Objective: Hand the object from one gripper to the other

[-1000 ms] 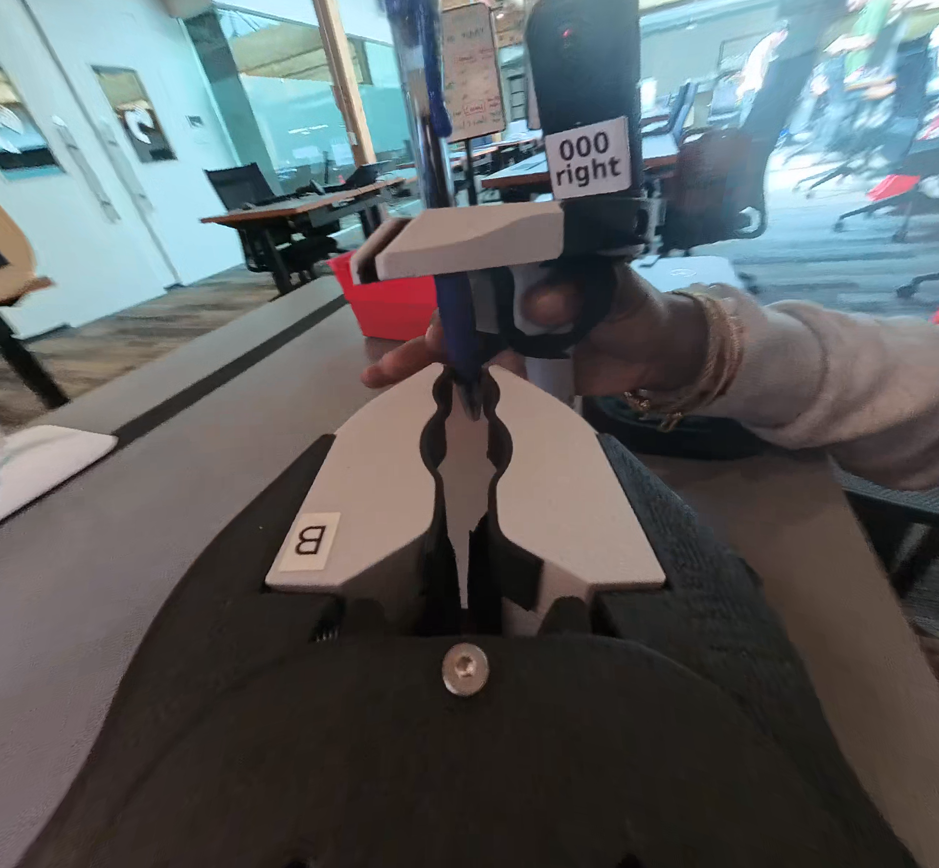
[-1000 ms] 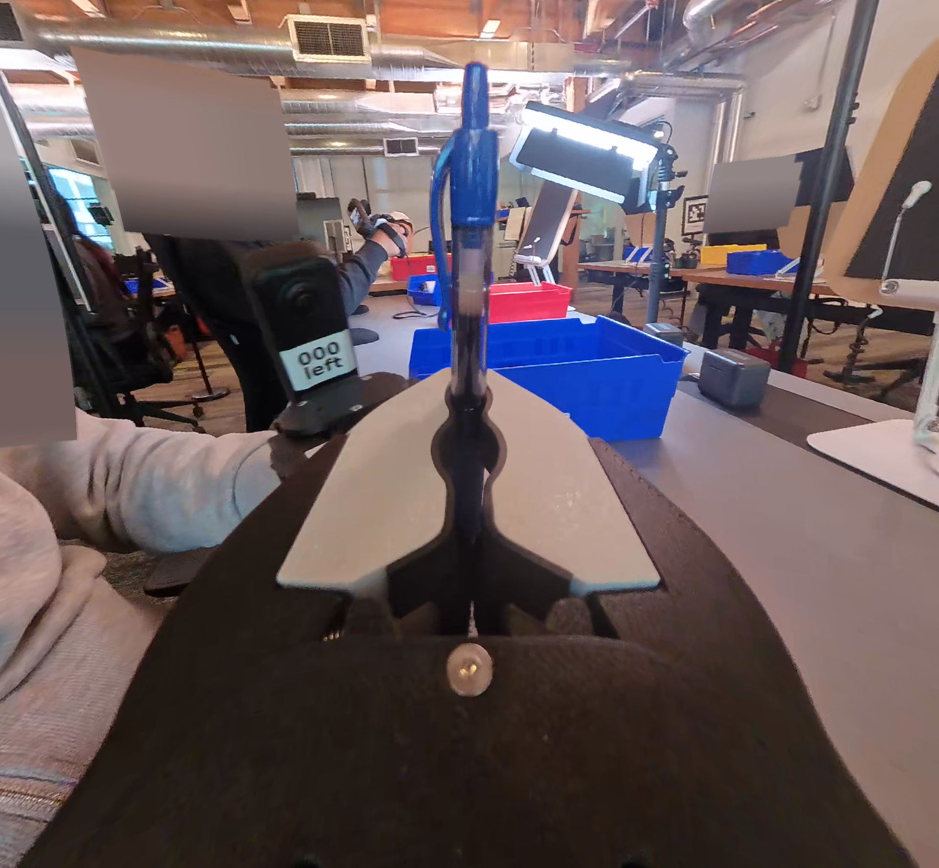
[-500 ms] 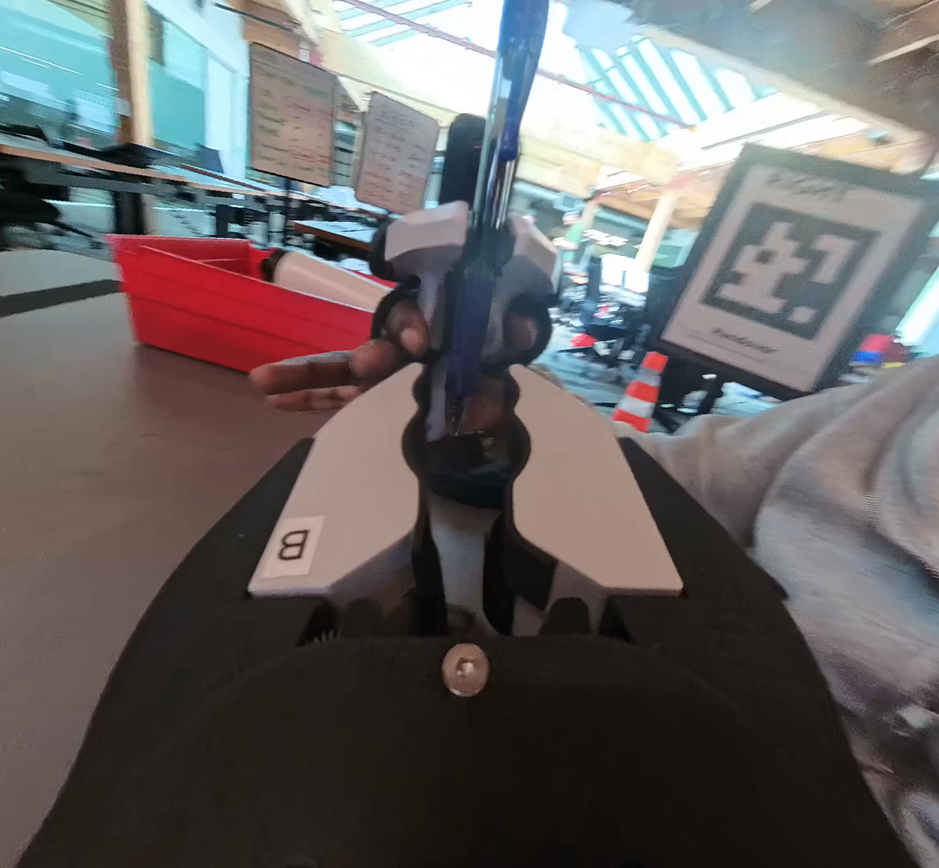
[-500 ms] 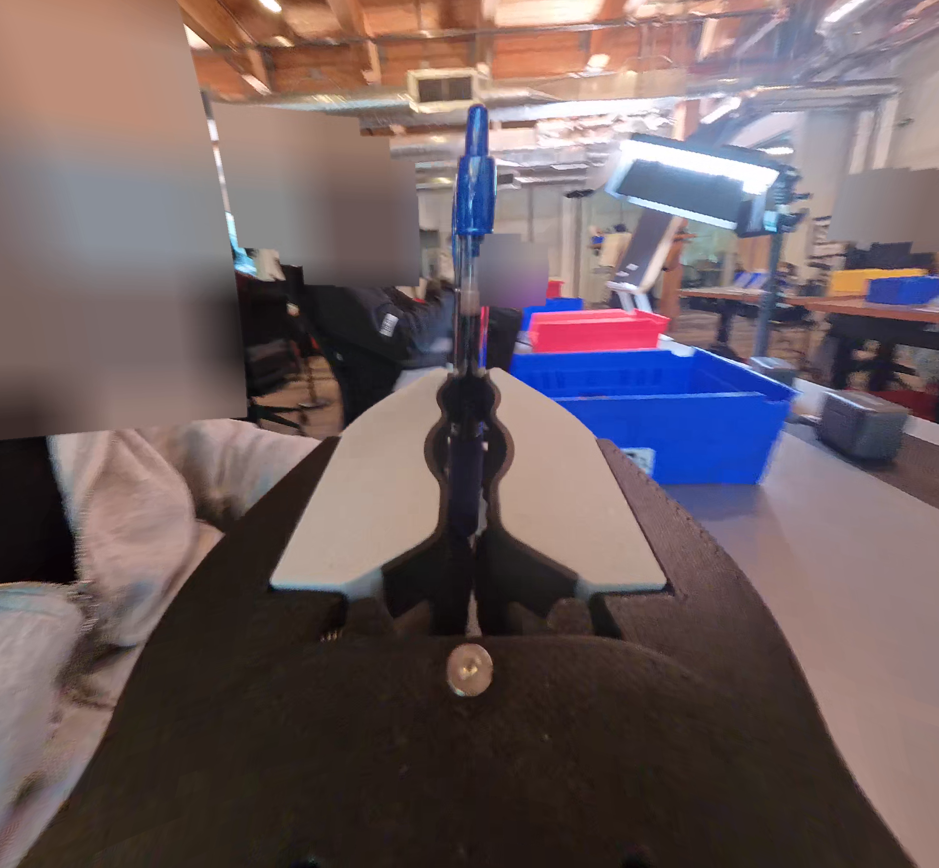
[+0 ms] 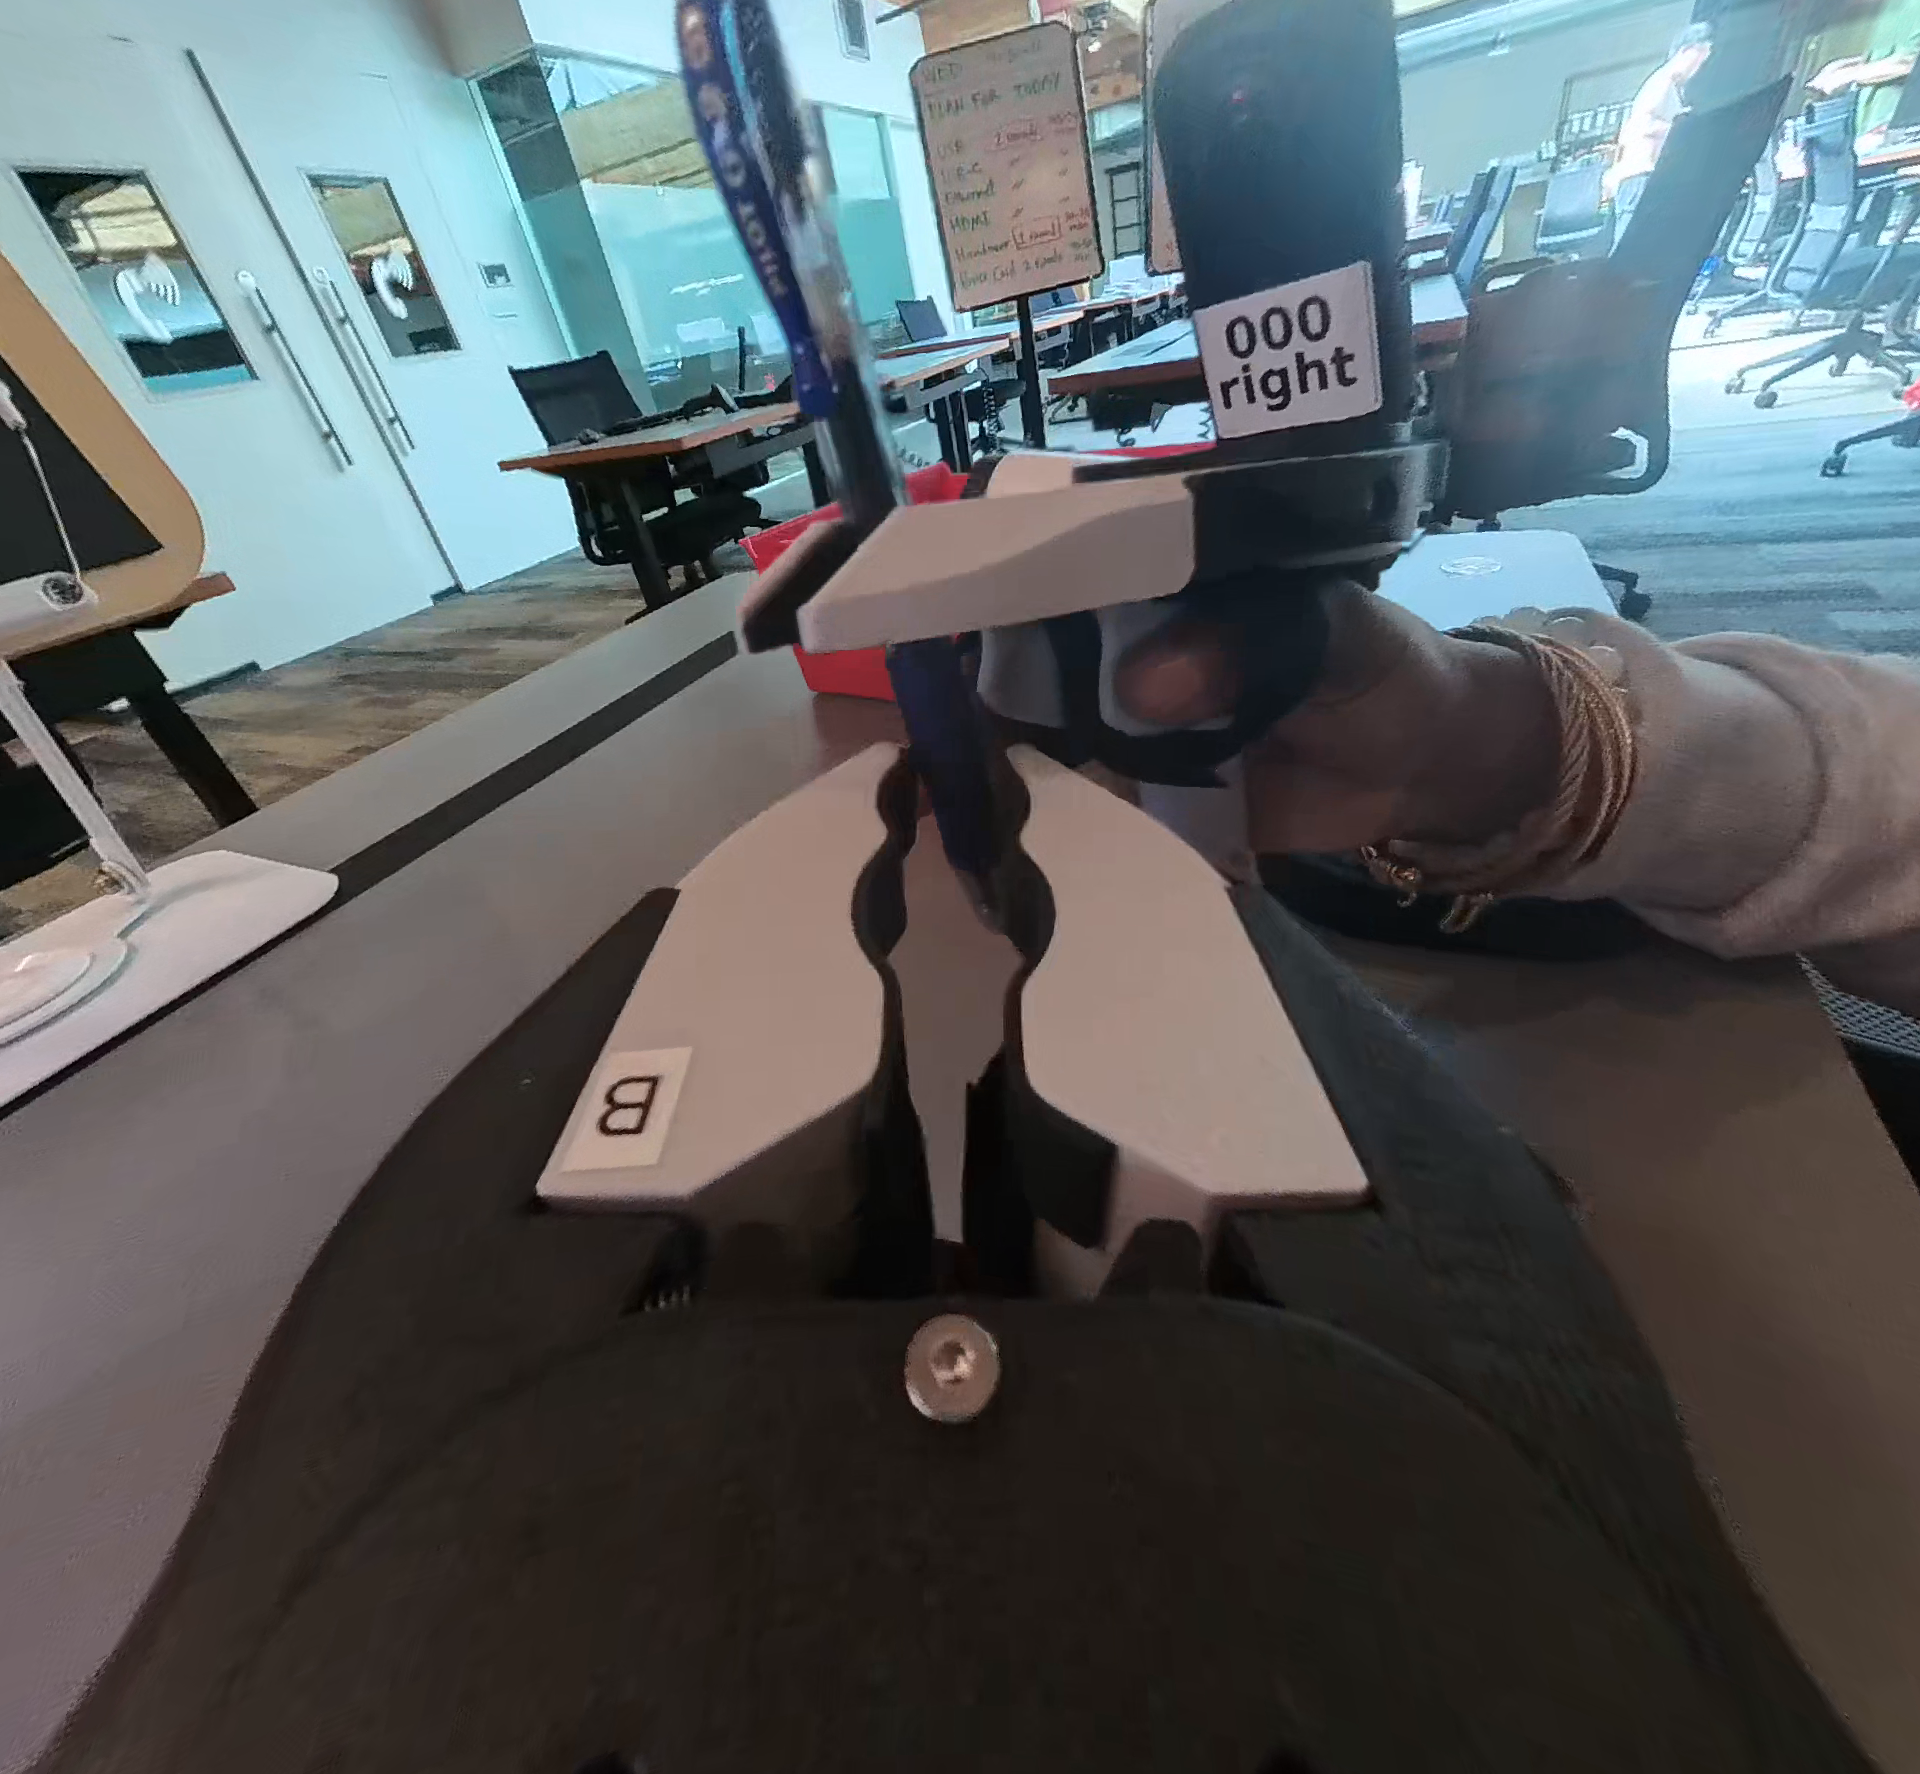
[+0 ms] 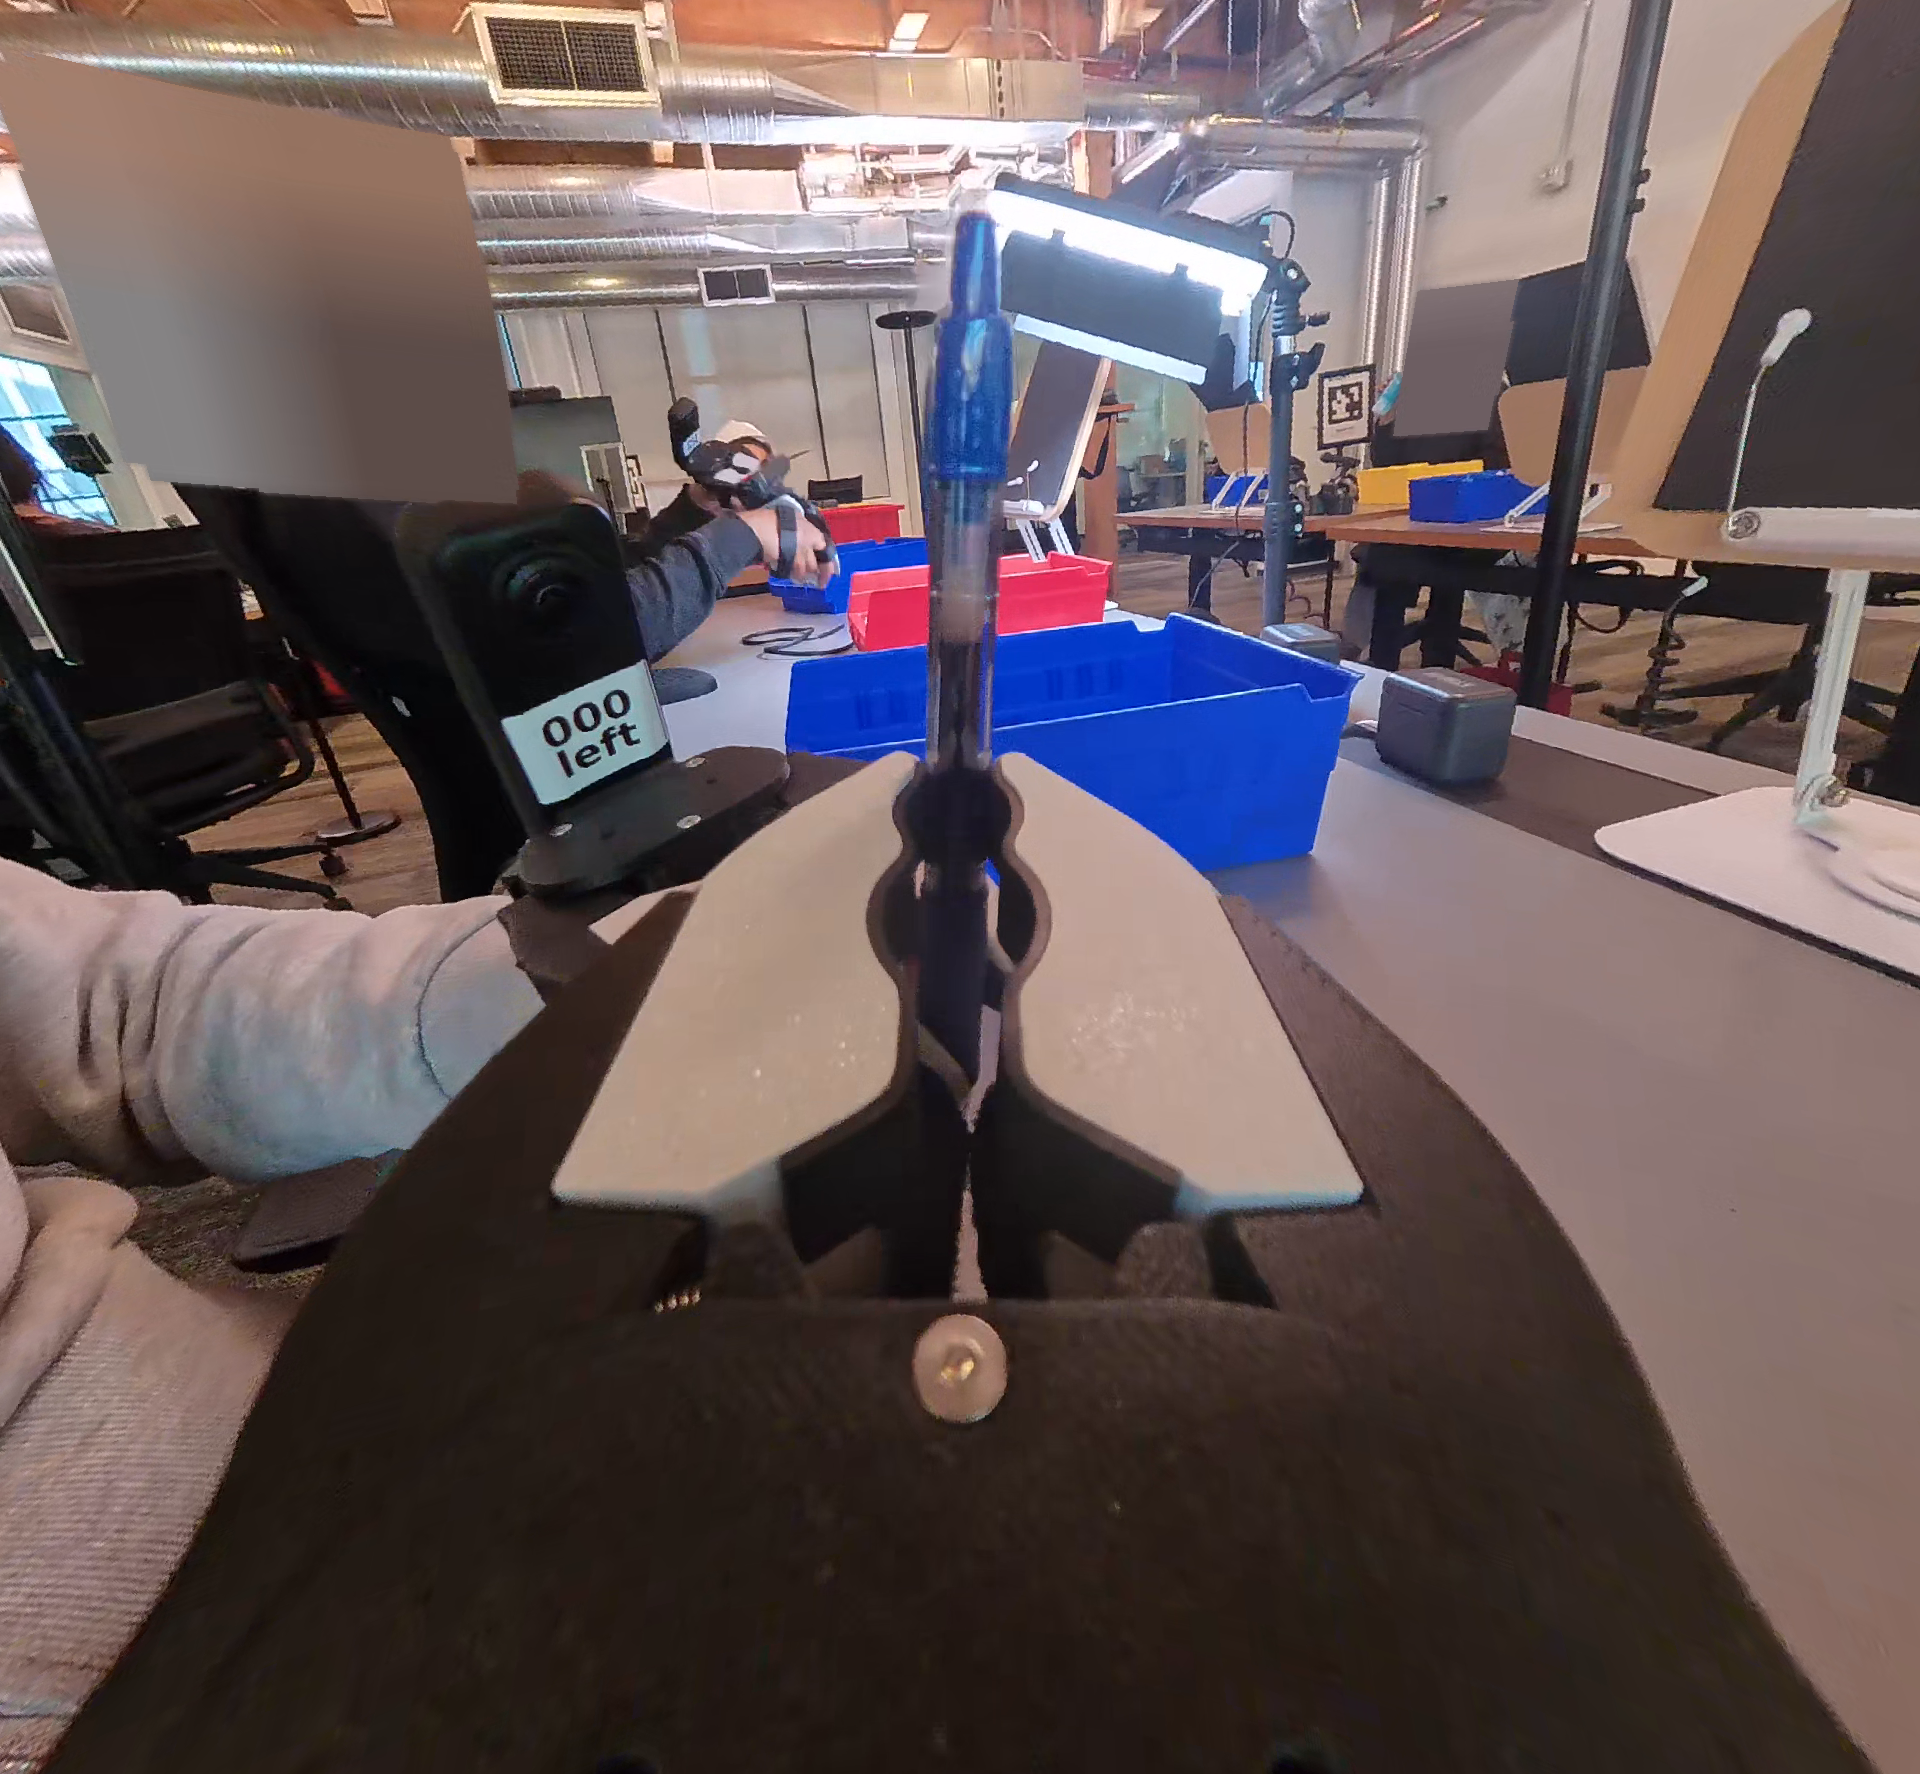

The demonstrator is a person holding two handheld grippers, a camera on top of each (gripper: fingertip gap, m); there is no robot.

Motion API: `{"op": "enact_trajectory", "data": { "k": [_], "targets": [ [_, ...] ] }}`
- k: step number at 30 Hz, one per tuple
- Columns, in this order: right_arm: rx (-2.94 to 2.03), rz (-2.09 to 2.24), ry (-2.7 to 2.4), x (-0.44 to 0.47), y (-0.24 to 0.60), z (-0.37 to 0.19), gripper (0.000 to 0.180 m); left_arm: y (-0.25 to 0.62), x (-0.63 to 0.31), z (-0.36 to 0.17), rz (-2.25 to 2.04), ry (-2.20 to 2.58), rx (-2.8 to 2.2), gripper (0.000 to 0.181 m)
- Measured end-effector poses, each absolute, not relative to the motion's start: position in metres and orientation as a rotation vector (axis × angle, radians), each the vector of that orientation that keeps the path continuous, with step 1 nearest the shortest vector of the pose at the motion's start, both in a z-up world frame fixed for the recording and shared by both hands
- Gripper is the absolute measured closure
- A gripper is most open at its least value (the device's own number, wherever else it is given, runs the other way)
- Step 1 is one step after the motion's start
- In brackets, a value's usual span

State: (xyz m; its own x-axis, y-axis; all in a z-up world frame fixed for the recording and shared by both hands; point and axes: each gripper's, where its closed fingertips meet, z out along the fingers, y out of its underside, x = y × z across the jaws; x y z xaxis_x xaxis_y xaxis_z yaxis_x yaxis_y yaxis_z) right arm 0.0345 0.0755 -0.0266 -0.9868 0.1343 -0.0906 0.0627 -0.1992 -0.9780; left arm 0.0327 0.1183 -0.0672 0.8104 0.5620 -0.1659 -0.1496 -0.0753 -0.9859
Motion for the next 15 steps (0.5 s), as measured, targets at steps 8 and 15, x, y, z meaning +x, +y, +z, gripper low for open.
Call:
{"op": "enact_trajectory", "data": {
  "k": [8, 15],
  "targets": [
    [0.024, 2.682, -2.084, 0.066, 0.089, -0.009, 0.14, 0.123, 0.071, -0.043, -0.053, -0.265, -1.329, 0.171],
    [0.106, 2.715, -2.065, 0.072, 0.096, -0.004, 0.169, 0.129, 0.081, -0.048, -0.144, -0.235, -1.36, 0.169]
  ]
}}
